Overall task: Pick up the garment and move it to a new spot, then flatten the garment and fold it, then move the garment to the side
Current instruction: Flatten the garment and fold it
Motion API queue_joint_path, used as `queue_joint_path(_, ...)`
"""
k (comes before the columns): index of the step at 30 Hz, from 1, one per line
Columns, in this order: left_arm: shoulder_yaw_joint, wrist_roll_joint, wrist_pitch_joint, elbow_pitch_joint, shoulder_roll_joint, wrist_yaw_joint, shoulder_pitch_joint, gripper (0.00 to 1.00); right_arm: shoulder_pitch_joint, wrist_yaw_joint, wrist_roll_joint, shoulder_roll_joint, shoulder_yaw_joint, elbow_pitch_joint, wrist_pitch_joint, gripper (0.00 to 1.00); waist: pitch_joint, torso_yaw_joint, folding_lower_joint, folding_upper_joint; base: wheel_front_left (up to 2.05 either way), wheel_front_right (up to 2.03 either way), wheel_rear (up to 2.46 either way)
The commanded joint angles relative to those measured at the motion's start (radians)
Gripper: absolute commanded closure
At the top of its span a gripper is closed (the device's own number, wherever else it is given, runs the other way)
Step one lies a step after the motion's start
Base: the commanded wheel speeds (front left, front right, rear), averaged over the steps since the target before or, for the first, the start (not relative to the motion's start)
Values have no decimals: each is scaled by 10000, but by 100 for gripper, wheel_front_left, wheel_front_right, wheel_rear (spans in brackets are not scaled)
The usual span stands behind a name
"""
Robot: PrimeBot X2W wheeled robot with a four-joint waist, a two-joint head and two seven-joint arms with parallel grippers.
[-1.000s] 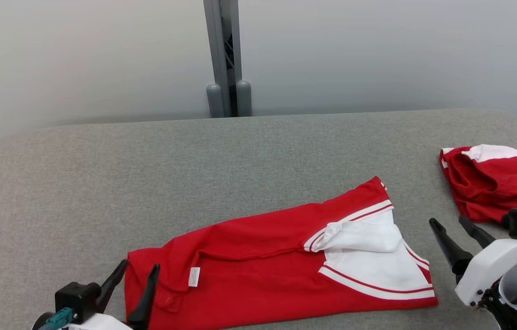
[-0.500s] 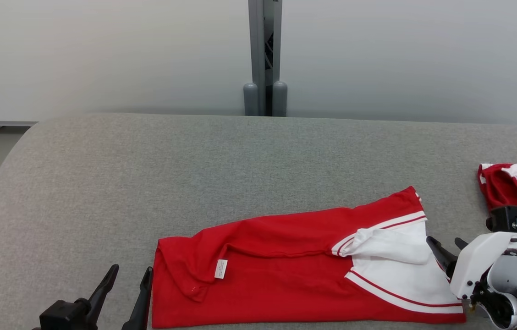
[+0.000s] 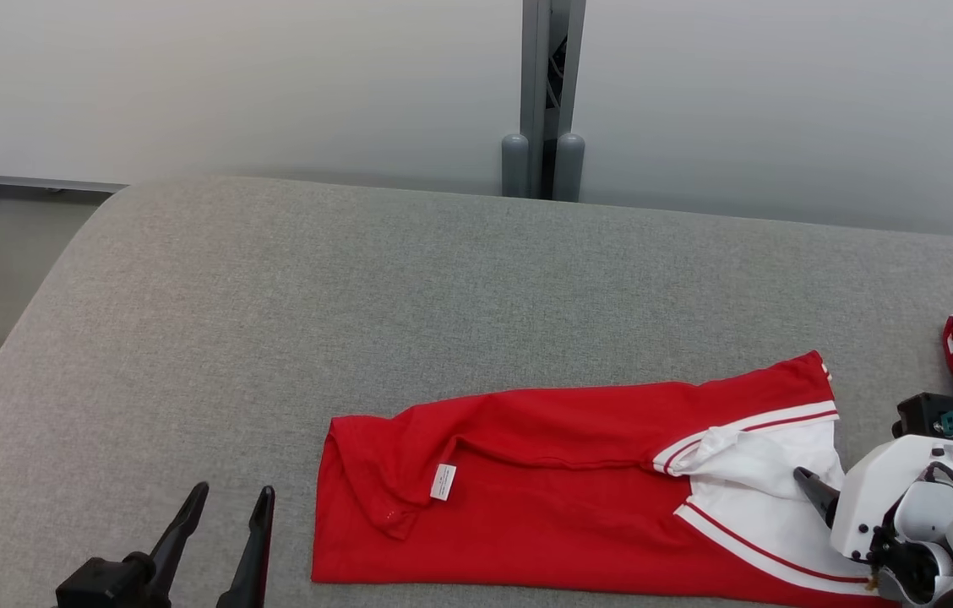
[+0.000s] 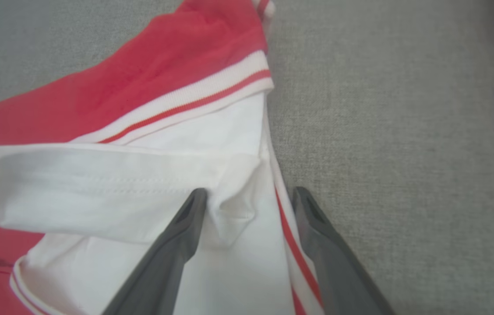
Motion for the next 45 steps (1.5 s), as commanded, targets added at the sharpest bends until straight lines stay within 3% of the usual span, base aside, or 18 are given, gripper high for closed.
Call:
queue_joint_path(1,60,23,20,-61,67,81,27,0,-45,1,104,-1,77,116,2,0,31,37,0,0,0,0,0)
queue_joint_path(6,126,20,14,-199,135,169,41,0,-248,3,328,180,558,347,22,0,100,132,0,0,0,0,0)
queue_joint_path(7,135,13,14,-216,146,186,44,0,-285,4,354,194,686,374,13,11,106,141,0,0,0,0,0)
queue_joint_path(8,146,4,11,-230,157,186,50,0,-313,6,371,195,818,402,1,40,110,145,0,0,0,0,0)
queue_joint_path(9,155,-6,12,-239,163,192,55,0,-341,12,394,181,943,437,-18,58,112,149,0,0,0,0,0)
queue_joint_path(11,167,-19,9,-251,173,232,65,0,-392,10,411,129,1171,545,2,79,104,151,0,0,0,0,0)
queue_joint_path(12,176,-25,7,-263,178,248,70,0,-421,9,435,105,1247,594,-62,100,95,147,0,0,0,0,0)
queue_joint_path(22,285,-47,-77,-446,154,368,251,0,-1087,-3,825,-439,1609,609,-560,100,-6,-342,0,0,0,0,0)
queue_joint_path(37,473,34,-204,-535,-133,390,398,0,-1754,-2,994,-1843,1937,-423,-2,100,-262,-1570,0,0,0,0,0)
queue_joint_path(45,538,80,-253,-451,-266,260,364,0,-1645,0,1209,-1763,1978,-1227,287,100,-274,-1798,0,0,0,0,0)
